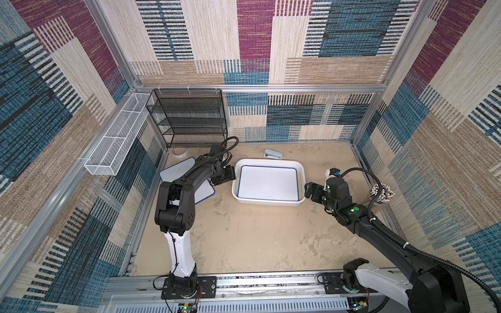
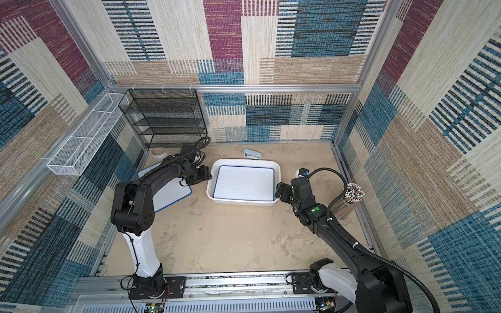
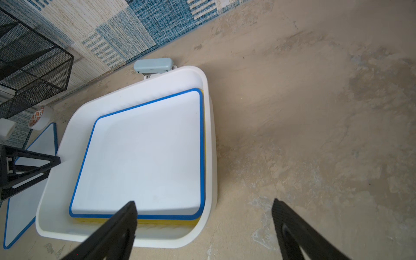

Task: Put the whiteboard into the storage box
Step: Move the storage box to the center of the board.

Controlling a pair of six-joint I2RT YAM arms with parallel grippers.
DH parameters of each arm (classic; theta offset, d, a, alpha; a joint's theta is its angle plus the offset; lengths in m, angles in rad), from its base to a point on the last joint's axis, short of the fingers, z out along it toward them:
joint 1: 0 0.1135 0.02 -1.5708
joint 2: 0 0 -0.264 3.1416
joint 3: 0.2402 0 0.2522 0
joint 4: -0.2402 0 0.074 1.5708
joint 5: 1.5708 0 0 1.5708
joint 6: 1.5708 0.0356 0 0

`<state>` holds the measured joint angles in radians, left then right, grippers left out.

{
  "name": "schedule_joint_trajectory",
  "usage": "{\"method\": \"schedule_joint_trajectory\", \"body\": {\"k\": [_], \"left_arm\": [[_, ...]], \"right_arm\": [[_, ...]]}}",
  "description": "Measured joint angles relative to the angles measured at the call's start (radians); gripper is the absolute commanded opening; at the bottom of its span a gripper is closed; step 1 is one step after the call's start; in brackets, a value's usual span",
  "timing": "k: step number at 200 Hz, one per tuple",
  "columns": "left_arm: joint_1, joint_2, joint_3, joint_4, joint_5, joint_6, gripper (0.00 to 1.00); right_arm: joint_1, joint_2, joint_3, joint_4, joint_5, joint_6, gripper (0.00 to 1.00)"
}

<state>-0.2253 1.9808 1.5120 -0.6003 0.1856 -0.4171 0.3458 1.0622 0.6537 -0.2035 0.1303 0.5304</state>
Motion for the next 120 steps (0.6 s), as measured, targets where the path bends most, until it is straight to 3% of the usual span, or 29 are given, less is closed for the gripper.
{"method": "schedule_joint_trajectory", "body": {"k": [26, 61, 120], "left_arm": [[-0.023, 0.006, -0.044, 0.045, 0.014, -0.018, 0.71], [-0.077, 0.004, -0.076, 0.142, 0.115, -0.109, 0.7], [-0.225, 0.065, 0.021, 0.176, 0.137, -0.208, 0.7]], "right_arm": [[0.0, -0.021, -0.01, 0.0, 0.002, 0.0, 0.96], [0.0, -0.027, -0.017, 0.003, 0.002, 0.004, 0.96], [0.0, -0.032, -0.031, 0.004, 0.0, 0.011, 0.97]]}}
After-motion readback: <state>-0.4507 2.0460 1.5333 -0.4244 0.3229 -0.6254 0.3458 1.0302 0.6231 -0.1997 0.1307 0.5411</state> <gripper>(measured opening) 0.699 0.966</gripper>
